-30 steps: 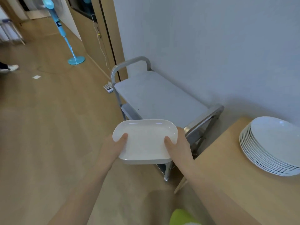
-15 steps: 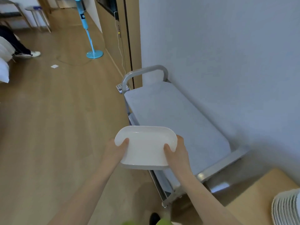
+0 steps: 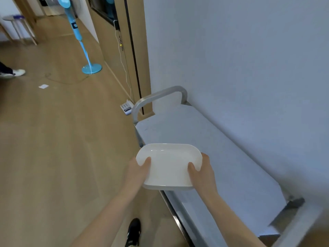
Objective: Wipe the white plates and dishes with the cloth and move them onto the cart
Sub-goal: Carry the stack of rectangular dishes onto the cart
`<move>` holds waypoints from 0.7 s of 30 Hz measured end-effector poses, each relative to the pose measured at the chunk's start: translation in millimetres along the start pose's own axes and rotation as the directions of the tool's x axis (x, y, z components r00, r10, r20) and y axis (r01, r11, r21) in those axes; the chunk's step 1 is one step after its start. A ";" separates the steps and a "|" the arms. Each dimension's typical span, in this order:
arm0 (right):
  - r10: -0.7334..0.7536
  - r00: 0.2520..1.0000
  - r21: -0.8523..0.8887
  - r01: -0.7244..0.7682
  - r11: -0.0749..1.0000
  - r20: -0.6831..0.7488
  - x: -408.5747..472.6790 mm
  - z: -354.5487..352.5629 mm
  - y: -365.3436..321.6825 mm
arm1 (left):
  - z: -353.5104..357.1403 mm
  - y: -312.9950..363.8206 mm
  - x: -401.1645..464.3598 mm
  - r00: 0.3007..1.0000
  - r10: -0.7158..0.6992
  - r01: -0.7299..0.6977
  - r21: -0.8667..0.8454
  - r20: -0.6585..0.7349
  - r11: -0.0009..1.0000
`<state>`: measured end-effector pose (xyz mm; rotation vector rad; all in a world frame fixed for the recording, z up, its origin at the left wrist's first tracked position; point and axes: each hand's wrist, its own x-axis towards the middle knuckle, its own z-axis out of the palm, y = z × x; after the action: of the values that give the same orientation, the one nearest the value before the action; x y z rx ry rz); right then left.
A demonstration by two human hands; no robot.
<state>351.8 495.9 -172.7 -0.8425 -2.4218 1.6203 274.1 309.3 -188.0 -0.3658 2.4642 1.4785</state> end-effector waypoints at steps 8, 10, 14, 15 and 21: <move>0.119 0.977 0.080 -0.106 0.991 -0.176 54.4 57.0 -37.7 | -16.5 43.4 112.9 0.977 0.103 -0.115 0.059 0.185 0.992; 0.133 0.964 0.092 -0.115 0.989 -0.230 66.9 66.1 -44.2 | -14.3 54.8 137.3 0.962 0.127 -0.144 0.055 0.242 0.988; 0.179 0.936 0.124 -0.148 0.981 -0.303 88.6 73.4 -49.6 | -2.1 70.0 174.9 0.924 0.175 -0.228 0.122 0.341 0.966; 0.184 0.930 0.123 -0.152 0.981 -0.317 94.3 73.8 -49.5 | 2.9 73.0 182.9 0.918 0.185 -0.252 0.155 0.352 0.955; 0.232 0.902 0.154 -0.187 0.970 -0.364 131.6 67.3 -38.9 | 41.4 90.6 218.5 0.898 0.181 -0.304 0.269 0.401 0.914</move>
<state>200.5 495.7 -194.6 -1.2985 -2.0085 1.4737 41.9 368.0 -205.0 0.2773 2.4379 1.0621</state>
